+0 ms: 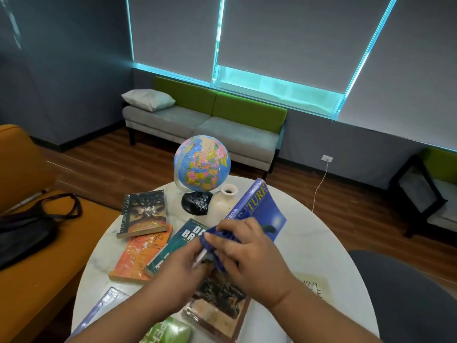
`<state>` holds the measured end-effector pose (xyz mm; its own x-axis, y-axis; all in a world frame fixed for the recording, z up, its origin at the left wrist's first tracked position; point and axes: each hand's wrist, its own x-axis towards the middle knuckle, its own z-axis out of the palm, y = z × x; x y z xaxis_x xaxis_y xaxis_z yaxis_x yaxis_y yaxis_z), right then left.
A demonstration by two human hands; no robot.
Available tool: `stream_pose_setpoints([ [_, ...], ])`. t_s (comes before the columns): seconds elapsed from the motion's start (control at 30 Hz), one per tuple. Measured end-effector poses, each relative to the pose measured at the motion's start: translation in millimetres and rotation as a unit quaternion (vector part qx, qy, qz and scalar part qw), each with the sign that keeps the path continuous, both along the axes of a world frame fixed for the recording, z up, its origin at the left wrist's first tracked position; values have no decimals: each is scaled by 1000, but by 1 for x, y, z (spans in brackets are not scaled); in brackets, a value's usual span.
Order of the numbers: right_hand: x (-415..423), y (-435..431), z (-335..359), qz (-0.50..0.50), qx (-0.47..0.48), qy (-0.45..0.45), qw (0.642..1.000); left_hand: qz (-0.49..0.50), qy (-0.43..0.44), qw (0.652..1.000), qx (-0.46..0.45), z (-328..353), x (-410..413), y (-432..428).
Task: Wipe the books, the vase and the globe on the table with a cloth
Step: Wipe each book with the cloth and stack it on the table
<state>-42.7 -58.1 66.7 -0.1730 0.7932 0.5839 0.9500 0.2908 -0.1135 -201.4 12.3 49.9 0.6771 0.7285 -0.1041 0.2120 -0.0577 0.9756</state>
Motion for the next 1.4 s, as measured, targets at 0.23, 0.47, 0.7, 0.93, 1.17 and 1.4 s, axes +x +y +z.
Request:
stream_pose_setpoints([
  [0.23, 56, 19, 43, -236, -16, 77, 969, 24, 33, 997, 58, -5, -1, -1],
  [0.47, 5, -1, 2, -120, -38, 16, 992, 25, 39, 997, 65, -8, 5, -6],
  [0.7, 29, -3, 0, -125, 26, 93, 987, -7, -13, 998, -59, -15, 0, -2],
  [0.93, 30, 2, -8, -212, 35, 136, 967, 1, -94, 976, -198, -16, 1, -6],
  [1.17, 33, -24, -27, -73, -33, -21, 997, 16, -157, 960, -230, -21, -6, -2],
  [1.4, 68, 4, -9, -262, 8, 77, 962, -22, -165, 943, -287, -20, -3, -7],
])
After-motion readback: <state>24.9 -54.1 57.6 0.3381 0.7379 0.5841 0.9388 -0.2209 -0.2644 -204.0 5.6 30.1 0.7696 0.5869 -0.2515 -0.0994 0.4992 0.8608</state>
